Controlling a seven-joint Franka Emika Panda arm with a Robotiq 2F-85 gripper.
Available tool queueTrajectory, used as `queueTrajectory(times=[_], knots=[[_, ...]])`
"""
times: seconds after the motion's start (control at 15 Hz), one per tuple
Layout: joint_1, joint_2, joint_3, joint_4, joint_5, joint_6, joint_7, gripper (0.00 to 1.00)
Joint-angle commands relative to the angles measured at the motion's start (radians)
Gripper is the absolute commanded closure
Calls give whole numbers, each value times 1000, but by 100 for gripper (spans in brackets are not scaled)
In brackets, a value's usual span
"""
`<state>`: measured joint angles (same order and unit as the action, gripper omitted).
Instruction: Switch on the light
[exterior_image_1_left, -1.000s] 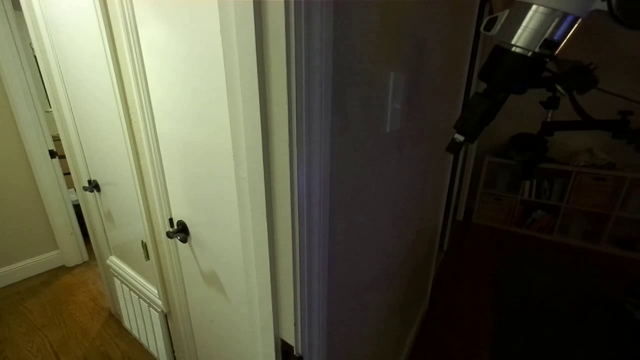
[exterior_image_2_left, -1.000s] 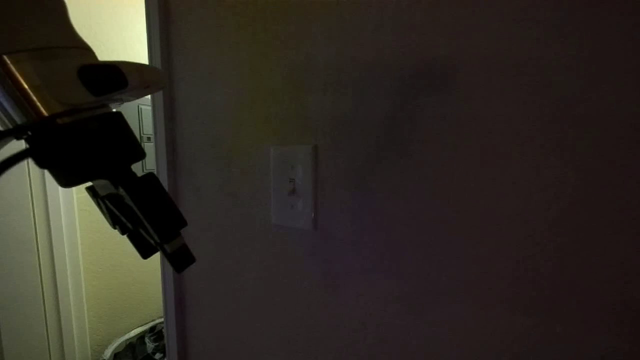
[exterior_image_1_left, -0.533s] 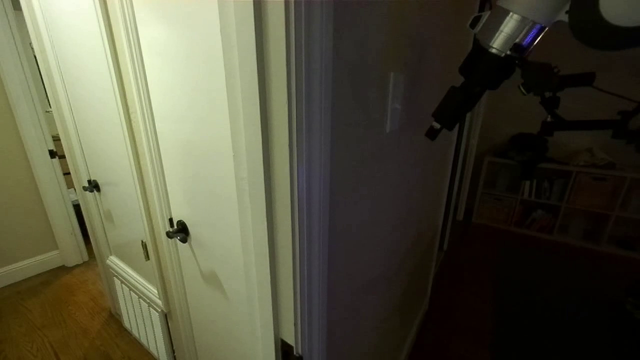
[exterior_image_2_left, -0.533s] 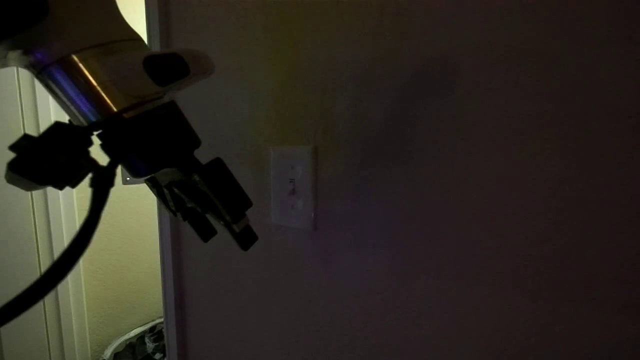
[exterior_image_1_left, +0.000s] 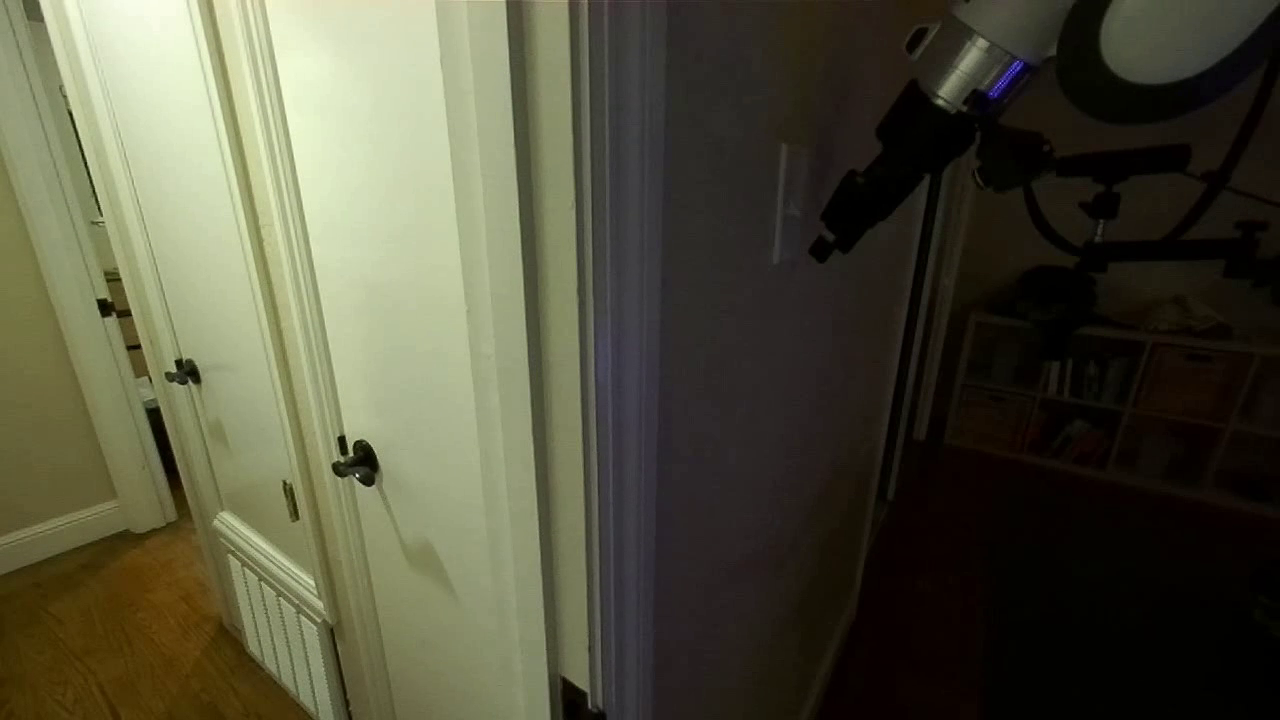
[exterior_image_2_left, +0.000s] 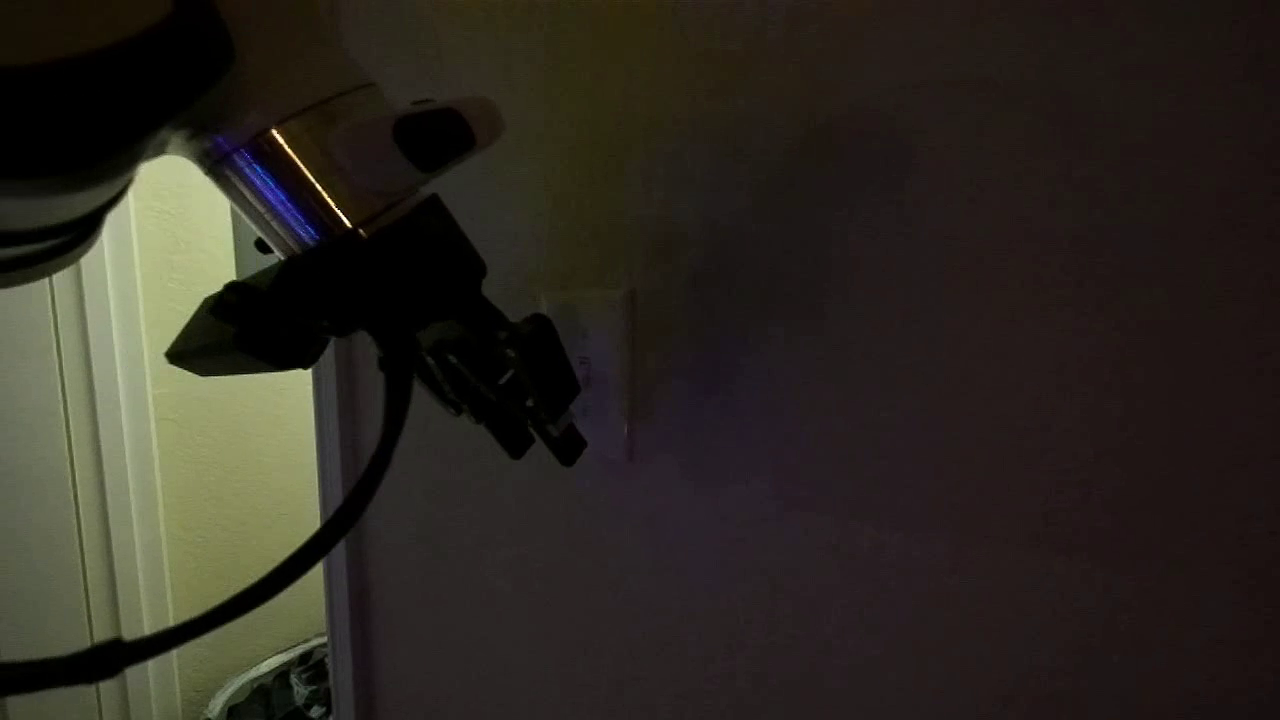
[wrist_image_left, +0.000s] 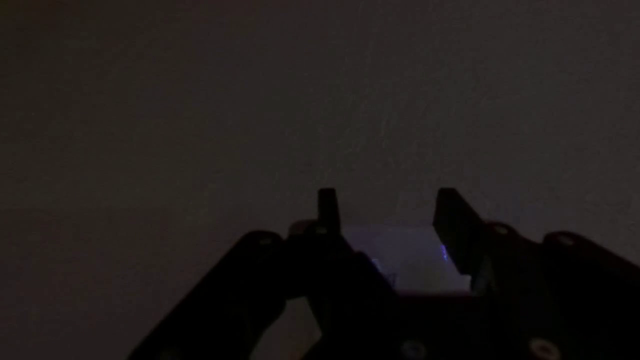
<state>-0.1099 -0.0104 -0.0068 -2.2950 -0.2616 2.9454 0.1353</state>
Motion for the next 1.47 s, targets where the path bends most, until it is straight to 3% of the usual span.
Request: queueTrajectory(times=[0.0, 0.2, 0.47, 0.53, 0.87, 1.4], knots=[[-9, 48, -13, 45, -23, 48, 0, 75], [-8, 66, -22, 65, -19, 73, 2, 93], [-7, 68, -31, 79, 0, 86, 3, 100], [-5, 61, -26, 79, 20, 77, -5, 96], [2, 45, -4, 75, 104, 36, -28, 94], [1, 47, 4, 68, 117, 30, -34, 95]])
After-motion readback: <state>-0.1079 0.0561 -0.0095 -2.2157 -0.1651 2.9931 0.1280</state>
